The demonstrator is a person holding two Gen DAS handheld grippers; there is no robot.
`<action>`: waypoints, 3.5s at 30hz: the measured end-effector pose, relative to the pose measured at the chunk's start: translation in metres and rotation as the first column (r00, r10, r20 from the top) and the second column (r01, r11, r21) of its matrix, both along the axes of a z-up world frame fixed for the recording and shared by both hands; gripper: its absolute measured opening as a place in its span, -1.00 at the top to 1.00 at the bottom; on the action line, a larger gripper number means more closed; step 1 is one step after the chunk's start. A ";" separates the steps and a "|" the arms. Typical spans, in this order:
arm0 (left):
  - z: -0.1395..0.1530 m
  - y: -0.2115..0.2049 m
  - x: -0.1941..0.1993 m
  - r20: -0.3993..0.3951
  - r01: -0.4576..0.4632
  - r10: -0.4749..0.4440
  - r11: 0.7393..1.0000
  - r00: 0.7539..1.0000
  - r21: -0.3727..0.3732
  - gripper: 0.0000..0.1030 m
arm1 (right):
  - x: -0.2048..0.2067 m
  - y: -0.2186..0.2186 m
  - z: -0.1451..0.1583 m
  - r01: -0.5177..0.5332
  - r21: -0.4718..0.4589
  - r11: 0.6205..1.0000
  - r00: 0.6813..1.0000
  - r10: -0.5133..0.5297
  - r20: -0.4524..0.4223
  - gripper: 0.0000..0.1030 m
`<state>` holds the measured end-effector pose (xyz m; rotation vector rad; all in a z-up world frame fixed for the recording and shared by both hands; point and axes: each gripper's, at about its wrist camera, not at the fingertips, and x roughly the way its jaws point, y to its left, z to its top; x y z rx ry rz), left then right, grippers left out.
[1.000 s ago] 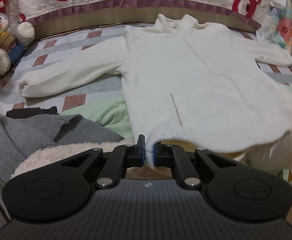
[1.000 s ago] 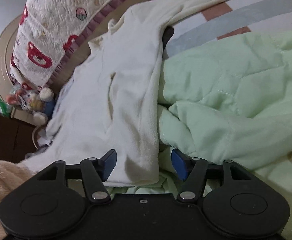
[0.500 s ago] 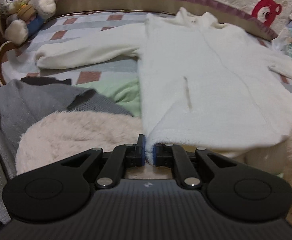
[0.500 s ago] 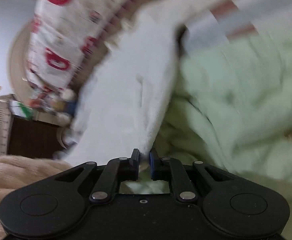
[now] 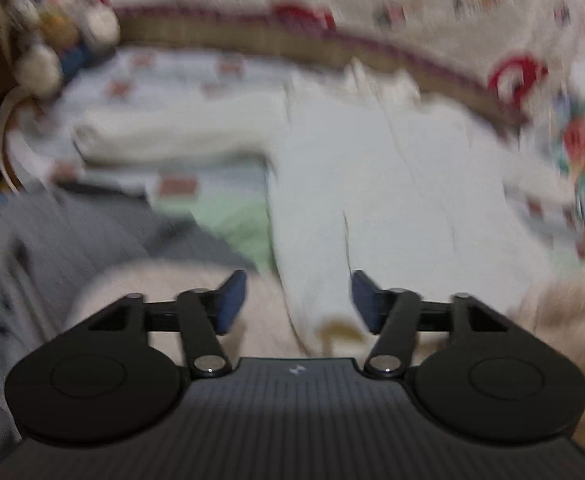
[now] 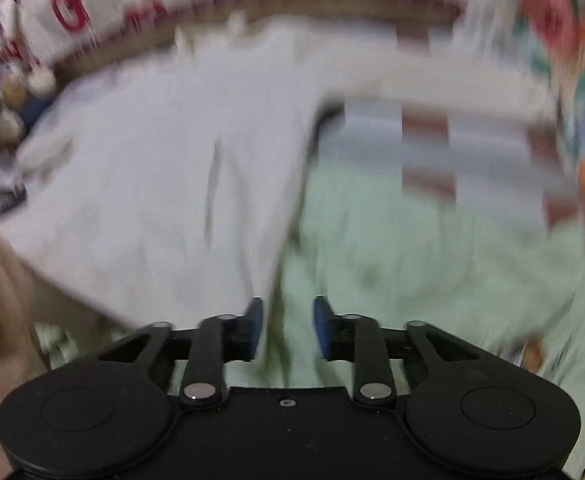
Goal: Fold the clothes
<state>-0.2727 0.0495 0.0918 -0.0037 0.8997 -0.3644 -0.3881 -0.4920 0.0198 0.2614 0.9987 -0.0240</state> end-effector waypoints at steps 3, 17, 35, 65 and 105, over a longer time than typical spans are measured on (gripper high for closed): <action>0.016 0.007 0.023 0.076 -0.055 0.058 0.998 0.995 -0.036 -0.47 | 0.037 0.005 0.030 -0.029 -0.048 0.998 0.988 0.036 0.151 0.07; -0.166 0.031 0.276 -0.264 -0.682 0.629 0.683 0.731 -0.261 -0.43 | 0.360 0.180 0.006 -0.347 -0.432 0.832 0.853 0.472 0.223 0.06; -0.235 0.113 0.321 -0.113 -0.860 0.855 0.491 0.506 -0.138 -0.44 | 0.395 0.276 -0.111 -0.583 -0.183 0.791 0.802 0.597 0.025 0.06; -0.204 0.102 0.305 0.209 -0.836 0.818 0.549 0.536 -0.005 0.81 | 0.367 0.249 -0.135 -0.528 -0.082 0.845 0.849 0.527 -0.034 0.05; -0.160 -0.265 0.248 0.005 0.216 -0.223 0.941 0.975 -0.261 0.03 | 0.358 0.146 -0.089 -0.061 -0.006 0.998 0.993 0.061 0.100 0.04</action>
